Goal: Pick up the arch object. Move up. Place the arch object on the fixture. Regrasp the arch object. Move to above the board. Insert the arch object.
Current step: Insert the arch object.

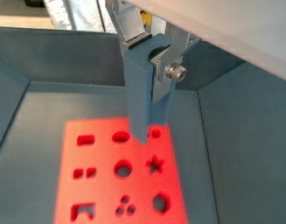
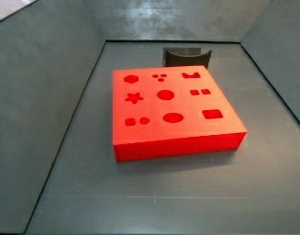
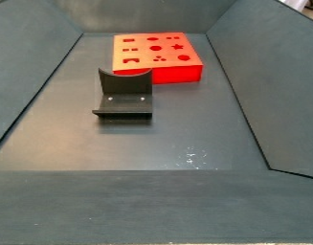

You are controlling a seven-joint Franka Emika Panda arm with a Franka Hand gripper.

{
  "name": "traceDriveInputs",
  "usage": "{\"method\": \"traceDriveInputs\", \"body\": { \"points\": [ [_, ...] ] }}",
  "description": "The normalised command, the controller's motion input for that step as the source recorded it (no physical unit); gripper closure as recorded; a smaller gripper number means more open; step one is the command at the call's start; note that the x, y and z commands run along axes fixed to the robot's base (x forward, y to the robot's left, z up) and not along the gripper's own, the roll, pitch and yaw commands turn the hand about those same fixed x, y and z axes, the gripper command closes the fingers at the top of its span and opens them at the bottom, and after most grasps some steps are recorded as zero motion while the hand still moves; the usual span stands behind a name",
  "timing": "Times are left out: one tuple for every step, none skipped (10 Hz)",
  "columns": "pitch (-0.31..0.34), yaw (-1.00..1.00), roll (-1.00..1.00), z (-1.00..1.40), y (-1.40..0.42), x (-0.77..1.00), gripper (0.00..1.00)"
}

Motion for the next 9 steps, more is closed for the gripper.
{"method": "traceDriveInputs", "body": {
  "points": [
    [0.039,0.0,-0.2,0.2,0.84,0.39,1.0],
    [0.043,0.0,-0.2,0.19,0.83,0.4,1.0],
    [0.05,0.0,-0.17,0.19,0.86,0.38,1.0],
    [0.084,0.0,-0.16,0.23,0.87,0.27,1.0],
    [0.0,-0.75,-0.04,-0.13,0.21,0.44,1.0],
    [-0.006,-1.0,0.0,-0.27,0.0,0.05,1.0],
    [-0.003,-1.0,0.0,-0.28,0.0,0.0,1.0],
    [0.0,-1.0,0.0,-0.3,0.0,0.0,1.0],
    [0.0,-1.0,0.0,-0.3,0.0,0.0,1.0]
  ]
}}
